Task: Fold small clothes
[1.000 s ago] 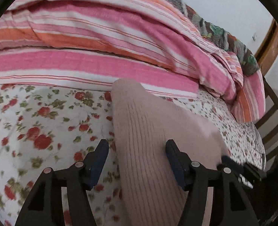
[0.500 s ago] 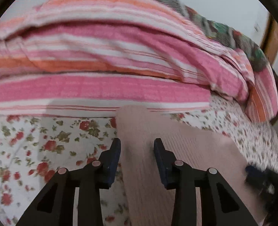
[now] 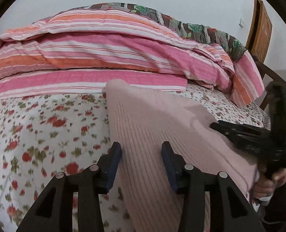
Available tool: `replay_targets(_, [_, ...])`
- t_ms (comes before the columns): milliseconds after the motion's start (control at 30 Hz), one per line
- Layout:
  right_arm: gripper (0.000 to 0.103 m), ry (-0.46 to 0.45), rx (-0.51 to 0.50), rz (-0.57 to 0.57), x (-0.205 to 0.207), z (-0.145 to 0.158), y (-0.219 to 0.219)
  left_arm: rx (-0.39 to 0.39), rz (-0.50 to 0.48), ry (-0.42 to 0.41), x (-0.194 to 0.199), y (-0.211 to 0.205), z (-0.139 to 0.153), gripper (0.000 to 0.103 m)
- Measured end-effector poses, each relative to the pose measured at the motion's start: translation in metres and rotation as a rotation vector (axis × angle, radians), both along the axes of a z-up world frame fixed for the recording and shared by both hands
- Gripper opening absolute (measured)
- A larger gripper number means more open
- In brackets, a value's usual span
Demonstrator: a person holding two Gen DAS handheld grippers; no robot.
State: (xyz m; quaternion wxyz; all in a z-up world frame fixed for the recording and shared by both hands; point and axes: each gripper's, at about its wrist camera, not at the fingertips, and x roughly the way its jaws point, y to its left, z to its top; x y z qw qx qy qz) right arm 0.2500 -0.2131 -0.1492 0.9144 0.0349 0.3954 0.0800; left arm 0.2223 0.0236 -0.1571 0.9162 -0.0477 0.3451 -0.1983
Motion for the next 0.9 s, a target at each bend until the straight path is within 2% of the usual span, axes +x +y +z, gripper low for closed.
replay_targets(100, [0.030,0.024,0.015,-0.049,0.002,-0.009,-0.008,0.000,0.004,-0.013,-0.006,-0.001,-0.004,0.045])
replay_targets(233, [0.031,0.019,0.035,-0.052,-0.002,-0.008,-0.012,0.019,0.011,-0.029,-0.013,-0.002,-0.004,0.045])
replay_targets(467, [0.034,-0.098,0.060,-0.033,-0.024,0.016,-0.010,0.028,0.016,-0.044,-0.021,0.001,-0.006,0.045])
replay_targets(600, [0.037,-0.130,0.085,0.041,-0.034,0.023,0.006,0.034,0.017,-0.051,-0.024,0.001,-0.005,0.045])
replay_targets(700, [0.042,-0.126,0.008,0.101,-0.039,0.019,0.029,0.036,0.017,-0.058,-0.026,0.000,-0.005,0.045])
replay_targets(767, [0.042,-0.068,-0.089,0.090,-0.033,0.005,0.041,0.030,0.009,-0.053,-0.026,0.000,-0.005,0.045])
replay_targets(900, [0.042,-0.066,-0.061,0.075,-0.036,0.003,0.036,0.036,0.005,-0.061,-0.030,-0.001,-0.005,0.045])
